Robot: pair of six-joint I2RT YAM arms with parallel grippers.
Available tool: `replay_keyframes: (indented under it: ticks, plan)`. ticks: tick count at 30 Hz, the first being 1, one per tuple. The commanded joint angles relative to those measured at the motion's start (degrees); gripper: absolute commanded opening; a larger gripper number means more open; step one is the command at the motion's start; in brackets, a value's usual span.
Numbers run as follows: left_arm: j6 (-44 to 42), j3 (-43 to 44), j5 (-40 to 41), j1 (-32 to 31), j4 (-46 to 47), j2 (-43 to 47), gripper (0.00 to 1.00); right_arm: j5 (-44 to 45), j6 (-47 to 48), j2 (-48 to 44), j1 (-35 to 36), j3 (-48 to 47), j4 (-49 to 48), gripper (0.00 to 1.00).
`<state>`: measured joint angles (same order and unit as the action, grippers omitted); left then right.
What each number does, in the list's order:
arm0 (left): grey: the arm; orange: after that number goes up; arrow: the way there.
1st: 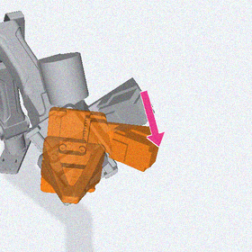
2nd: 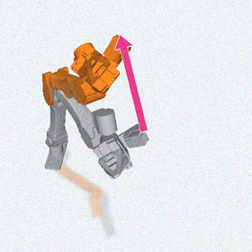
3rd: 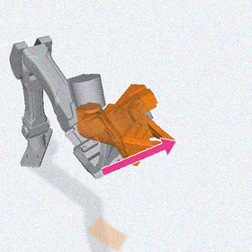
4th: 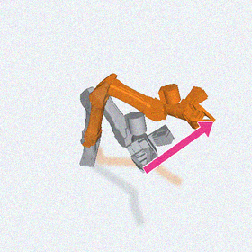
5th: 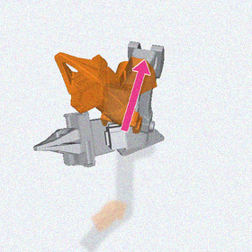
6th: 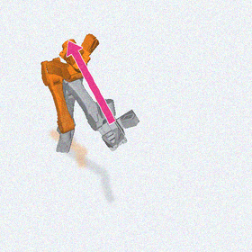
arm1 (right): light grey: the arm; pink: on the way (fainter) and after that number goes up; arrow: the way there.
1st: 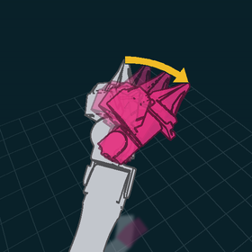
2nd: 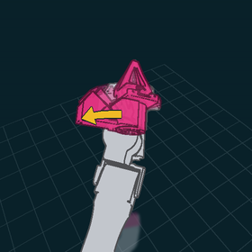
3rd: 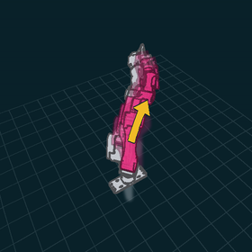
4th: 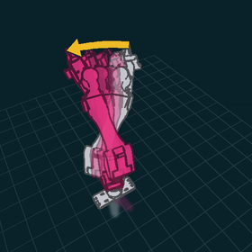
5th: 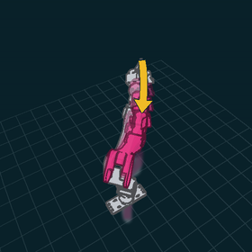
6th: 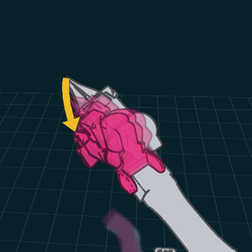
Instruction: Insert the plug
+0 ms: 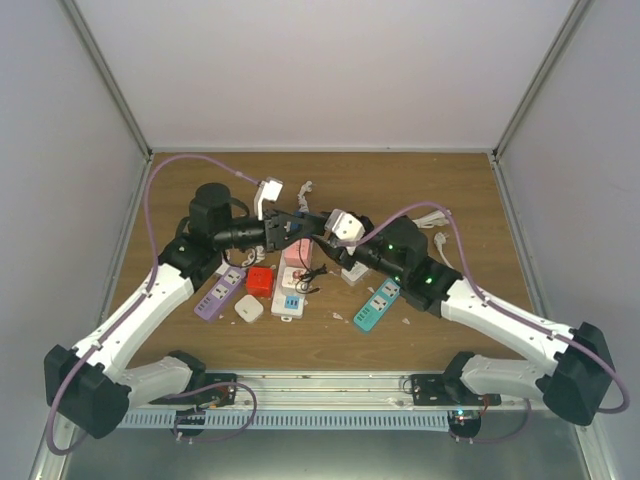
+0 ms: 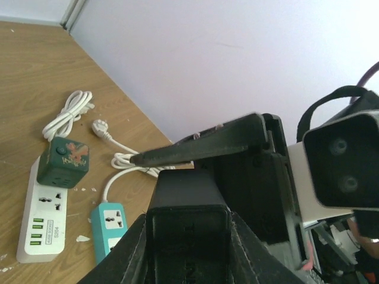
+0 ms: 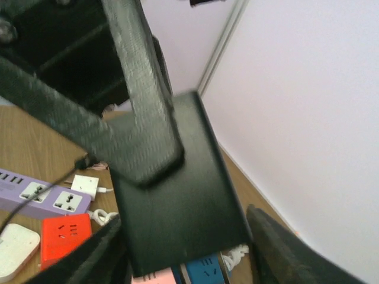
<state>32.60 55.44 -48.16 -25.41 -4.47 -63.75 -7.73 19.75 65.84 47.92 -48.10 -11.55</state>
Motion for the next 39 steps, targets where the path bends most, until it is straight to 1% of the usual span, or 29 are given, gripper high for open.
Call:
replay_keyframes:
  ticks: [1,2,4,10,14,16,18,21,24,27,31,36,39]
  plan:
    - [-3.5,3.2,5.1,-2.2,-0.1,-1.9,0.10,3.8,-3.1,-2.3,0.4,0.4,-0.6,0.65]
    - [-4.8,4.1,6.5,-2.3,-1.6,-2.6,0.10,5.2,-3.4,-3.2,0.2,0.9,0.3,0.72]
    - [-7.5,5.8,9.6,-3.0,-5.0,-4.4,0.10,7.4,-4.4,-6.1,-0.4,3.5,1.5,0.77]
    - [-13.3,9.8,15.7,-6.7,-11.7,-11.9,0.09,13.8,-9.6,-21.7,-1.7,13.9,0.7,0.81]
    - [-15.9,12.8,20.1,-10.3,-14.8,-17.9,0.09,20.5,-14.7,-30.9,-1.8,18.4,0.2,0.85]
    - [-16.9,14.6,22.5,-12.3,-16.4,-21.1,0.09,26.1,-18.1,-33.4,-1.8,19.1,0.3,0.87]
    - [-18.1,16.9,25.7,-14.7,-19.4,-25.3,0.09,31.6,-20.9,-34.0,-1.7,18.1,1.6,0.88]
    - [-20.2,21.2,32.7,-18.8,-25.6,-31.2,0.09,39.9,-24.5,-32.9,-1.9,15.0,5.0,0.89]
    - [-21.7,25.6,37.2,-21.2,-31.3,-36.9,0.08,45.8,-26.6,-31.3,-1.9,13.1,6.6,0.90]
    - [-22.8,27.8,38.2,-22.4,-33.4,-41.0,0.08,48.1,-28.2,-31.1,-2.0,12.5,7.2,0.90]
    - [-23.4,29.7,39.0,-22.8,-31.7,-44.4,0.08,51.7,-31.9,-32.2,-2.0,12.6,8.1,0.91]
    - [-25.4,36.5,40.1,-22.8,-32.8,-50.2,0.08,58.6,-37.1,-34.8,-2.1,13.1,10.8,0.91]
    - [-26.6,39.7,41.4,-22.8,-34.1,-52.6,0.08,60.7,-37.5,-36.6,-2.1,13.8,11.2,0.92]
